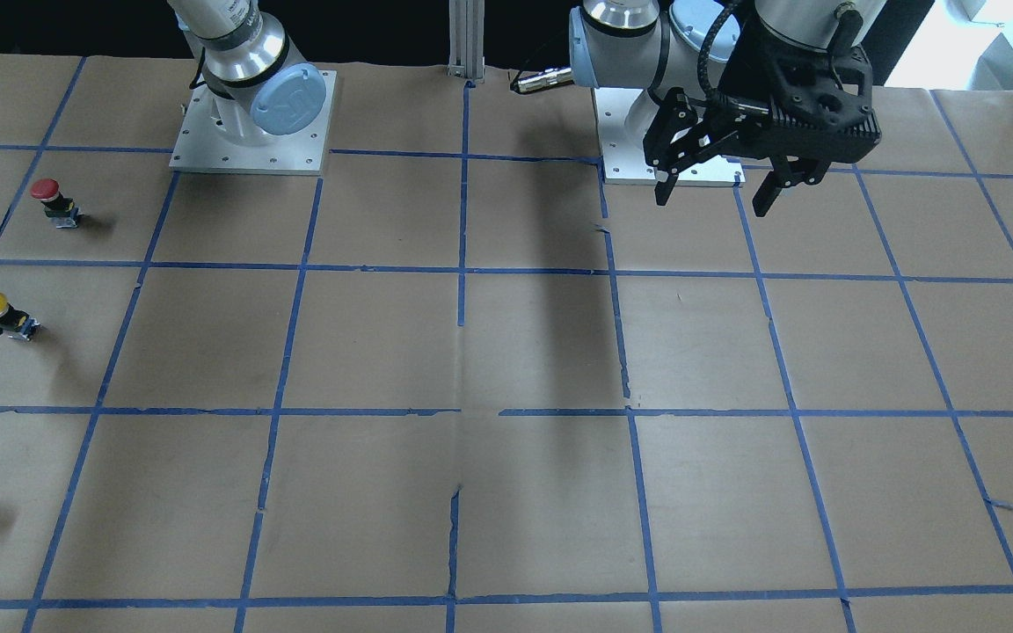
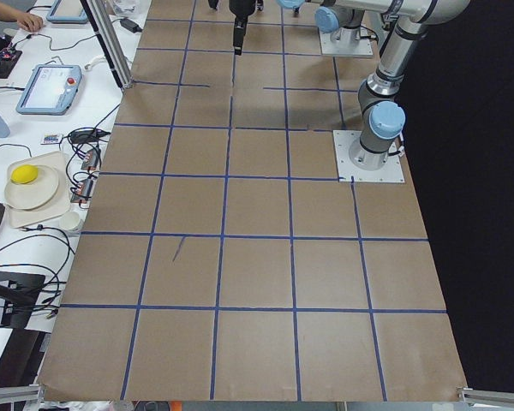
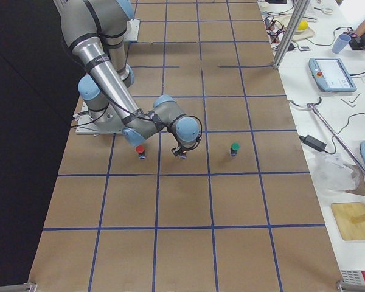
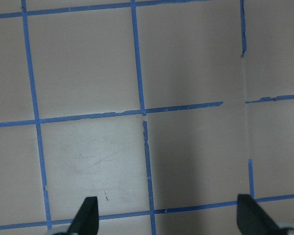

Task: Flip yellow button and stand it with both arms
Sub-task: 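Open the right gripper and lift it off the standing yellow button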

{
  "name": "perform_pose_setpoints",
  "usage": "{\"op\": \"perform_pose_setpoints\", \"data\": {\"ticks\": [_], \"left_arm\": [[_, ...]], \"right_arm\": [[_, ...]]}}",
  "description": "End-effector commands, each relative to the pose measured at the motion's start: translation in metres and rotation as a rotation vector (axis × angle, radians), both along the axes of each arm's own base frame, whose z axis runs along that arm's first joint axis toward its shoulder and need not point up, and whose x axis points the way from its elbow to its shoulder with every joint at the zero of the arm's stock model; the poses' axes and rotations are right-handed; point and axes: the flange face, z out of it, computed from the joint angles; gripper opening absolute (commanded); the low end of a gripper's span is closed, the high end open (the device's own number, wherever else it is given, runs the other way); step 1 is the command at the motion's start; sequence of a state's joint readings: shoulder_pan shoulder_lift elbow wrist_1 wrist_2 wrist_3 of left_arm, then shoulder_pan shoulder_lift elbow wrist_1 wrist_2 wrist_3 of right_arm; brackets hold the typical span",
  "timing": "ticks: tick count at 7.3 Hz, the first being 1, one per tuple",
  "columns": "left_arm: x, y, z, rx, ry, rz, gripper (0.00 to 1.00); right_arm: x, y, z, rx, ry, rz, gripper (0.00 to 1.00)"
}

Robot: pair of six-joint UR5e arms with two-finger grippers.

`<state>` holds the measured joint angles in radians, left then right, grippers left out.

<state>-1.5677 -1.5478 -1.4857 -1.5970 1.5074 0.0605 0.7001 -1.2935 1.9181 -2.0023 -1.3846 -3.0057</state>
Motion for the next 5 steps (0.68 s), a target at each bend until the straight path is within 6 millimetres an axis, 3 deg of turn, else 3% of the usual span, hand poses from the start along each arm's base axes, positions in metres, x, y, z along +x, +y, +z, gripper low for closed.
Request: {"op": "perform_pose_setpoints", "data": {"ticks": [1,3,4,5], "left_arm": [[0.001,-0.002,0.0,0.001,-0.002,0.004,1.0],[0.001,-0.002,0.001,-0.002,0.0,0.002,1.0],[0.001,-0.003,0.0,-0.002,0.0,0.002,1.0],[0.001,-0.004,0.0,-0.001,0.0,0.002,1.0]], "right_arm": [[0.008,0.0,0.038,0.011,0.016,-0.1,0.99],[0.035,0.006,0.112,0.081,-0.002,-0.318,0.99],[0.069,-0.004,0.145,0.137,-0.013,-0.406,0.99],[0.118,-0.027,0.19,0.152,0.018,-0.5,1.0]]}}
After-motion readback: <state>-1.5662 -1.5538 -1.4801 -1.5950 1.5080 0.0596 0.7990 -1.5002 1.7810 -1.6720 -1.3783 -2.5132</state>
